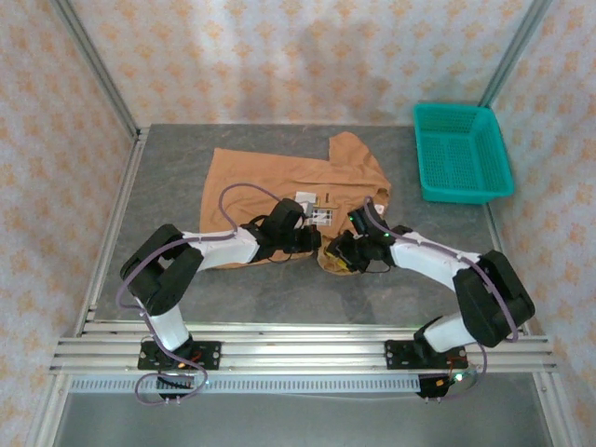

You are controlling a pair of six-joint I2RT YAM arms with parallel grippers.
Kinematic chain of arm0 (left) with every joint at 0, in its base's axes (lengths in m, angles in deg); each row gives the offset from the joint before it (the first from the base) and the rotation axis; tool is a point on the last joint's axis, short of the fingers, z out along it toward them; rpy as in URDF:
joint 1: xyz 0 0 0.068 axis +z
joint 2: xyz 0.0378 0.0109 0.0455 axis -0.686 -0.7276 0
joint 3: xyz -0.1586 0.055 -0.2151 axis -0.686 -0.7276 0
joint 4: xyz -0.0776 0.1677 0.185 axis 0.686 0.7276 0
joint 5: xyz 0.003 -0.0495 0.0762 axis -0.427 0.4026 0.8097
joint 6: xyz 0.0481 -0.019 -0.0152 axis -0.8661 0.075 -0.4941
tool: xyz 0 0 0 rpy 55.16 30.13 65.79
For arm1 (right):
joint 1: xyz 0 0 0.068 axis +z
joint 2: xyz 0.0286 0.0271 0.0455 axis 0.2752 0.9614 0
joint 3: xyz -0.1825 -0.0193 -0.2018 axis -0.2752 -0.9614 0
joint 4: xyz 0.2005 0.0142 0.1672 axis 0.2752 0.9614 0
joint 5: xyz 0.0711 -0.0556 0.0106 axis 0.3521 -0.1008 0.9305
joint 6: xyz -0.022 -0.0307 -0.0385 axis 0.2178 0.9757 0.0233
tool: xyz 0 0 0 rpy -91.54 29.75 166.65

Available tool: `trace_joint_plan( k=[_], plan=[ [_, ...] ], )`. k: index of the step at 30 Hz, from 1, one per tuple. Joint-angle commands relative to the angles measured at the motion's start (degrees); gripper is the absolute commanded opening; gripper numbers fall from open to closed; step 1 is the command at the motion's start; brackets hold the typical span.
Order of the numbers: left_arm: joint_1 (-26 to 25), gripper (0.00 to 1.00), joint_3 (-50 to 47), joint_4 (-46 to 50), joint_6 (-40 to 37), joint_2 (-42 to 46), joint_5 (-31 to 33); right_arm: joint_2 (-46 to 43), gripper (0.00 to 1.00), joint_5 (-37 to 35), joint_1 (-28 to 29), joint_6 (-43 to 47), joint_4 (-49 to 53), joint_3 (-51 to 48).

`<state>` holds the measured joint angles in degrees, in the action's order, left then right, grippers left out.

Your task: Fold the inside-out t-shirt

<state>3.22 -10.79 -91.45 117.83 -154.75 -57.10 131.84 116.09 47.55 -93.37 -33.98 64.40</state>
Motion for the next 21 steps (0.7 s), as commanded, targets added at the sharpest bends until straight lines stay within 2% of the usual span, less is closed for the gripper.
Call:
trace_joint_plan(
  k=[1,6,14,15,18,21],
  plan=[
    [0.28,0.00,-0.54,0.19,-0.60,1.36,1.11,-1.51,0.39,-1.24,0.19,-1.95,0.41,1.00],
    [0.28,0.00,-0.75,-0.29,-0.43,1.59,1.15,-1.55,0.39,-2.45,0.24,-2.32,0.63,1.19],
    [0.28,0.00,-0.85,-0.54,-0.26,1.33,1.16,5.53,0.38,-0.60,2.52,-9.07,-6.45,0.66],
    [0.28,0.00,-0.90,-0.64,-0.19,1.24,1.24,6.50,0.35,-0.73,2.64,-9.37,-6.79,0.87],
    [0.36,0.00,-0.43,-0.08,-0.08,0.93,1.70,7.33,0.02,-0.38,2.58,-9.52,-7.64,1.18],
    [1.51,0.00,0.74,2.79,-0.30,0.24,3.75,2.43,0.00,-0.64,2.16,-5.64,-1.17,3.38]
  ],
)
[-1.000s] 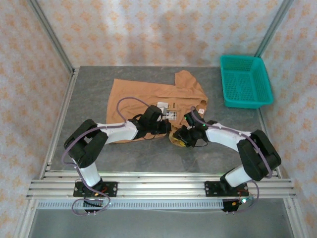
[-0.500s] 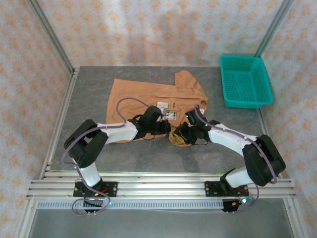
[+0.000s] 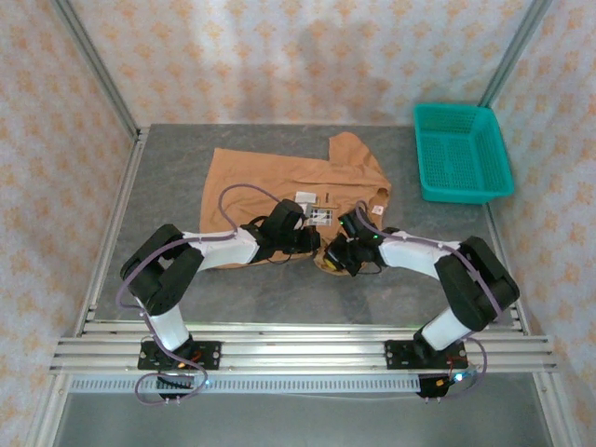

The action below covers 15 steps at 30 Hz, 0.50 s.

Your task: Fold the inside-out t-shirt

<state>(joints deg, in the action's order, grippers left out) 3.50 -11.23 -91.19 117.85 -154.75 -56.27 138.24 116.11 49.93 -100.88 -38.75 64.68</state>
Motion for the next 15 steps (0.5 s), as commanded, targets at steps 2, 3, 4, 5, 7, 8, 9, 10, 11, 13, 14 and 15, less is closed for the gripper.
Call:
trace_joint_plan(
  k=[2,3,4,5,7,8,9,10,11,13,14,15],
  plan=[
    [3.21,0.00,1.59,3.03,0.28,-0.33,3.68,-10.25,0.00,-2.55,-1.87,7.53,12.94,6.16],
    [4.30,0.00,1.69,3.13,0.55,-0.50,4.18,-13.22,0.00,-3.38,-2.97,9.69,17.66,7.71],
    [5.38,0.00,2.05,3.28,0.90,-0.65,4.92,-16.64,0.00,-3.89,-4.38,12.36,21.94,9.27],
    [6.16,0.00,2.63,3.39,1.19,-0.78,5.59,-19.83,0.00,-4.15,-5.85,14.08,25.78,10.52],
    [6.63,0.00,4.28,3.73,1.48,-1.12,5.75,-24.86,0.00,-2.75,-7.62,14.83,29.06,11.38],
    [6.37,0.00,5.37,3.75,1.63,-1.34,5.37,-26.57,0.00,-0.83,-7.76,13.55,28.55,10.65],
    [6.14,0.00,6.02,3.54,1.85,-1.56,5.05,-27.46,0.00,2.01,-7.70,11.60,26.58,9.35],
    [5.69,0.00,6.57,3.24,2.08,-1.86,4.86,-28.04,0.00,6.38,-7.47,8.20,22.69,6.84],
    [5.18,0.00,6.88,3.13,2.26,-2.12,4.80,-28.25,0.00,10.01,-6.61,4.56,17.78,4.13],
    [4.54,0.00,6.84,2.79,2.40,-2.70,4.61,-28.21,0.02,12.92,-4.40,-0.04,11.16,0.10],
    [4.44,0.00,6.53,2.50,2.60,-3.10,4.59,-28.09,0.23,13.20,-3.47,-0.73,9.99,-0.77],
    [4.39,0.00,6.04,2.17,2.78,-3.28,4.54,-28.17,0.43,13.54,-2.99,-0.76,9.79,-1.29]
  ],
)
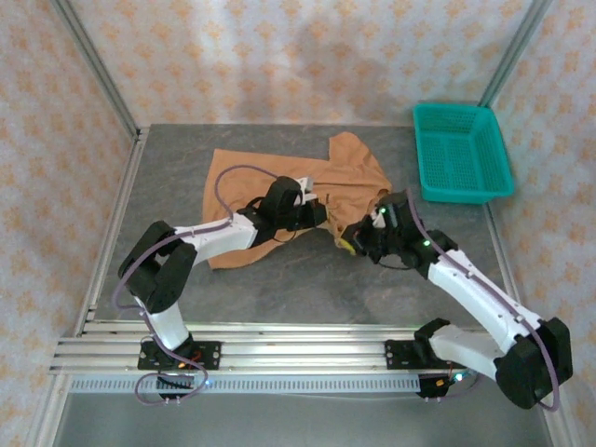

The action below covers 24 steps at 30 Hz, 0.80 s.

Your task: Fold the inside-out t-shirt

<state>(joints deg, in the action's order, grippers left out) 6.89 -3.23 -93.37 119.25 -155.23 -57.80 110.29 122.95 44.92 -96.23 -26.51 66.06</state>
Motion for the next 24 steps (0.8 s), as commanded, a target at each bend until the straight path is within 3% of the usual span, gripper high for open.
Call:
trace_joint_plan(
  k=[1,3,6,11,13,17,21,23,24],
  plan=[
    [1.01,0.00,-2.58,4.02,1.49,-2.92,5.98,-0.48,0.55,7.23,2.08,-4.97,-1.89,-2.83],
    [1.00,0.00,-3.36,3.92,1.48,-2.79,5.95,-1.95,0.66,5.37,2.04,-2.49,1.45,-1.96],
    [1.00,0.00,-3.99,4.10,1.40,-2.18,5.94,-2.11,0.68,0.49,-0.11,1.49,5.49,-1.33],
    [1.05,0.00,-4.33,5.13,0.79,-0.82,5.93,7.84,0.36,-3.01,-2.67,6.46,2.22,-1.50],
    [1.05,0.00,-4.73,5.38,0.66,-0.07,6.29,13.23,0.35,-2.76,-2.52,6.33,-1.35,-1.47],
    [1.09,0.00,-5.00,6.80,0.14,0.58,6.66,20.84,0.53,-4.31,0.46,6.69,-5.51,0.97],
    [1.23,0.00,-5.40,7.52,-0.24,0.96,6.46,27.20,0.57,-8.14,3.25,9.00,-4.35,5.73],
    [1.35,0.08,-5.63,9.45,-1.31,2.00,7.09,30.32,0.47,-10.13,3.23,10.11,-4.39,6.51],
    [1.49,0.11,-5.95,10.54,-2.06,3.21,7.62,31.87,0.29,-11.65,3.02,10.77,-3.91,6.82]
  ],
)
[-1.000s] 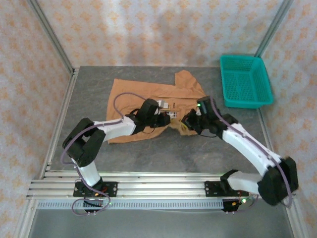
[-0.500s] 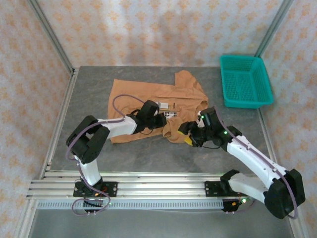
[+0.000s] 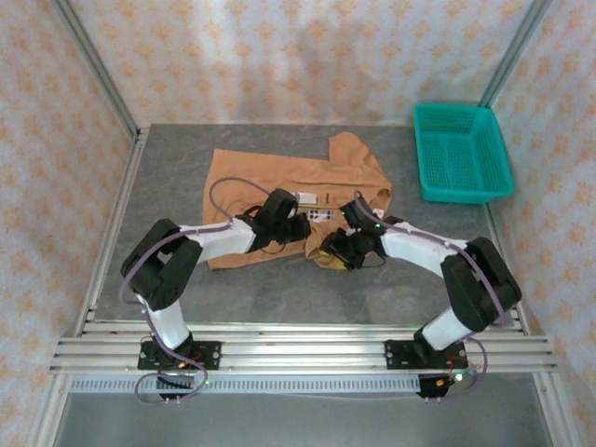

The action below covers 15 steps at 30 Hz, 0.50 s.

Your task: Fold the inside-out t-shirt

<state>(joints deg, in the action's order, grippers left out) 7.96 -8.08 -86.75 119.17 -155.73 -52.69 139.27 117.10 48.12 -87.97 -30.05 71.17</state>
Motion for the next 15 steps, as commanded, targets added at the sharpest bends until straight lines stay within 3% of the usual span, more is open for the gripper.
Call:
trace_joint_plan(
  k=[1,2,3,8,11,15],
  plan=[
    [0.67,0.17,-1.40,5.11,-2.72,4.98,2.78,4.11,0.16,-6.54,-0.55,3.50,-0.01,1.76],
    [0.81,0.20,-1.58,6.24,-3.48,6.12,3.08,4.74,0.04,-6.55,-0.82,3.92,0.21,1.58],
    [1.03,0.25,-1.76,7.73,-4.45,7.60,3.22,4.99,0.00,-5.77,-1.30,4.14,-0.09,1.19],
    [0.37,0.49,-3.47,11.01,-9.45,13.31,-1.96,2.39,0.00,-4.38,-1.82,4.74,-0.41,0.05],
    [-1.54,0.52,-5.58,11.79,-11.76,15.43,-3.44,2.33,0.00,-4.05,-2.15,5.03,0.46,0.79],
    [-3.90,0.44,-8.38,9.40,-12.13,14.12,-4.28,3.57,0.00,-2.65,-2.76,5.05,0.66,1.63]
  ],
)
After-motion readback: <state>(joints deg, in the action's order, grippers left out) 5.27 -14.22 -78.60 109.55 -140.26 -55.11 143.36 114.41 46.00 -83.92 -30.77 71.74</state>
